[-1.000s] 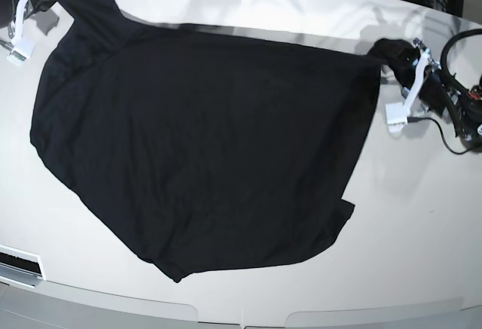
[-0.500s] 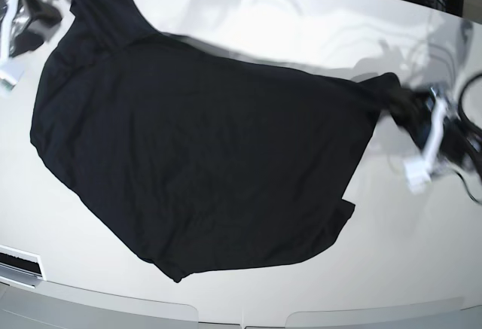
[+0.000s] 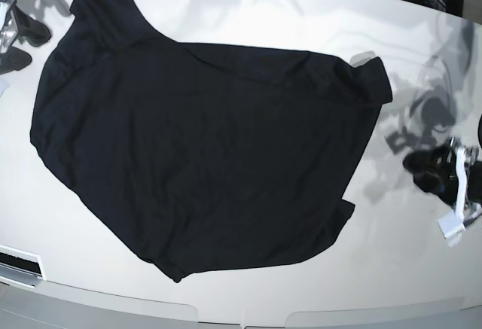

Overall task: Layout the t-shirt on the table in an organized manner, then fold the t-shirt properly
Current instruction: 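Open both grippers to release the t-shirt, then press the left gripper onto the shirt edge and withdraw it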

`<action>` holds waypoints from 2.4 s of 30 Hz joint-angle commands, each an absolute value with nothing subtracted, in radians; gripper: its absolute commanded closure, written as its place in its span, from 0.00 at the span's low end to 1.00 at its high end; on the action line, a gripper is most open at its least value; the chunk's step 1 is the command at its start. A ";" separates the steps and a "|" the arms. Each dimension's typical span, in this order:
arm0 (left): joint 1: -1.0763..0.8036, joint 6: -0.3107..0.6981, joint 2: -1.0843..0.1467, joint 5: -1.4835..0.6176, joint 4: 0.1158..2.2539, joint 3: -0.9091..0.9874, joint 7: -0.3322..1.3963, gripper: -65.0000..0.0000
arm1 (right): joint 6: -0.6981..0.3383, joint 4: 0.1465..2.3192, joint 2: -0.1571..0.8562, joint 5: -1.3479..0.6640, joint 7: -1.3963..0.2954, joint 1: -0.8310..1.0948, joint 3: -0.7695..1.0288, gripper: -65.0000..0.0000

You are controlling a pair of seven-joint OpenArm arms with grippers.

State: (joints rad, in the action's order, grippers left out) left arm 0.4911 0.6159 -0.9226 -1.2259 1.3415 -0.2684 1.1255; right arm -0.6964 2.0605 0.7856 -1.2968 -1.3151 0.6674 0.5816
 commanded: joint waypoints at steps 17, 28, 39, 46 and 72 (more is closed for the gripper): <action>0.409 0.698 -0.704 -1.375 1.261 -0.257 1.301 1.00 | -0.698 2.070 0.543 -0.954 -0.915 0.645 0.564 1.00; 0.433 0.453 -0.619 -0.783 1.233 -0.256 0.754 1.00 | -0.575 2.008 0.543 -0.644 -0.846 0.448 0.233 1.00; 0.598 0.440 -0.471 -0.609 0.927 -0.255 0.535 1.00 | -0.528 1.954 0.543 -0.541 -0.846 0.407 0.143 1.00; 0.727 0.440 -0.398 -0.595 0.634 -0.255 0.340 1.00 | -0.523 1.954 0.543 -0.545 -0.849 0.407 0.143 1.00; 0.703 0.263 -0.288 -0.289 0.324 -0.255 -0.022 1.00 | -0.523 1.954 0.543 -0.545 -0.860 0.408 0.143 1.00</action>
